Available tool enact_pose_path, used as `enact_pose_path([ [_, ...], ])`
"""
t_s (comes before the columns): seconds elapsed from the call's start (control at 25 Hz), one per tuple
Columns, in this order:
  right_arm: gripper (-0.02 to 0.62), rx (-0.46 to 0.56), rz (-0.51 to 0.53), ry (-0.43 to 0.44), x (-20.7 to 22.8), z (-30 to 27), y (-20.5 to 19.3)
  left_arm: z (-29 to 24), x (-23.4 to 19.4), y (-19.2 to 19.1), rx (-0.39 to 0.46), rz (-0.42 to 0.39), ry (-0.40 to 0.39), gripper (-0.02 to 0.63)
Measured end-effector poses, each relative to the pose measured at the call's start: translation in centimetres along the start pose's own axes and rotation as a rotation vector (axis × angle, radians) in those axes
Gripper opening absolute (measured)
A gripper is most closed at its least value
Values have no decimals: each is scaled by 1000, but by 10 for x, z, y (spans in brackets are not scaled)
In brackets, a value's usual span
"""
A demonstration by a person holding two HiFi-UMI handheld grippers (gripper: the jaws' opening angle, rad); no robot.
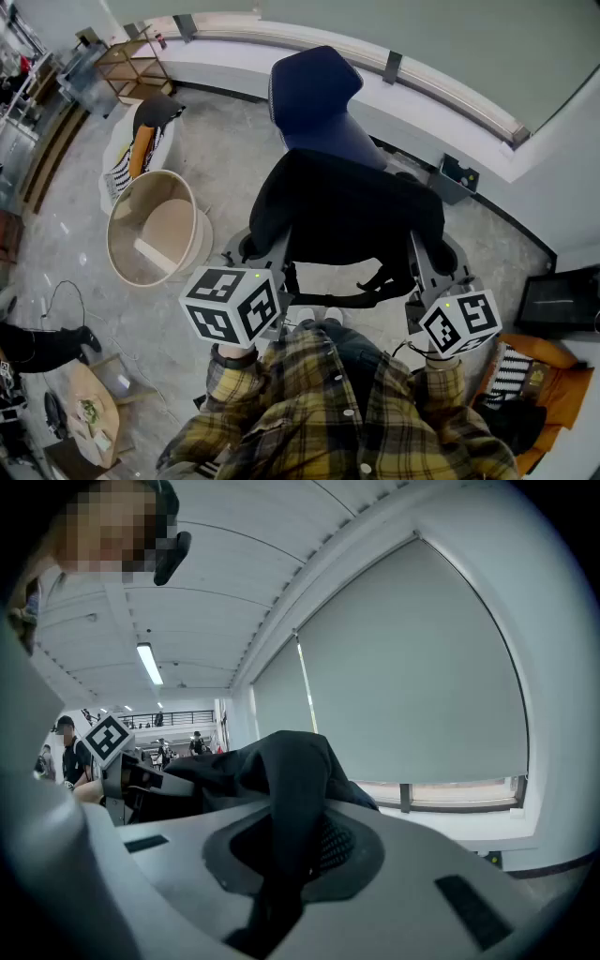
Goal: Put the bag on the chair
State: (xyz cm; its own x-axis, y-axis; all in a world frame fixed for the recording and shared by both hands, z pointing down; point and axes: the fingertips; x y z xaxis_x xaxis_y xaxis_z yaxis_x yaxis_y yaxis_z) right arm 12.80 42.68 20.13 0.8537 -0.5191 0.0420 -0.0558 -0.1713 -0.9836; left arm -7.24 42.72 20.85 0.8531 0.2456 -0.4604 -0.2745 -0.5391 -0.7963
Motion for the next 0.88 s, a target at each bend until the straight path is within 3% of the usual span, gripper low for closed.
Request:
enact_pose_path([
  [0.88,47,13,10,36,17,19,-6,0,23,-20,32,5,40,40],
])
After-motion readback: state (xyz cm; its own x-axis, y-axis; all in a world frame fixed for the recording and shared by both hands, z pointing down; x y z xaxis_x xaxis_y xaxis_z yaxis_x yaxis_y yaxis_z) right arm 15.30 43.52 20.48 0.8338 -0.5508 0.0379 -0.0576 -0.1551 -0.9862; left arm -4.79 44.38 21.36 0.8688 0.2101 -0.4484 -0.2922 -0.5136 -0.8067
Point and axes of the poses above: the fingertips, and each gripper's own axes: z backward along the fingers, x to its right, y out of its top, and after that the axes turned 8 degrees about z, right-handed
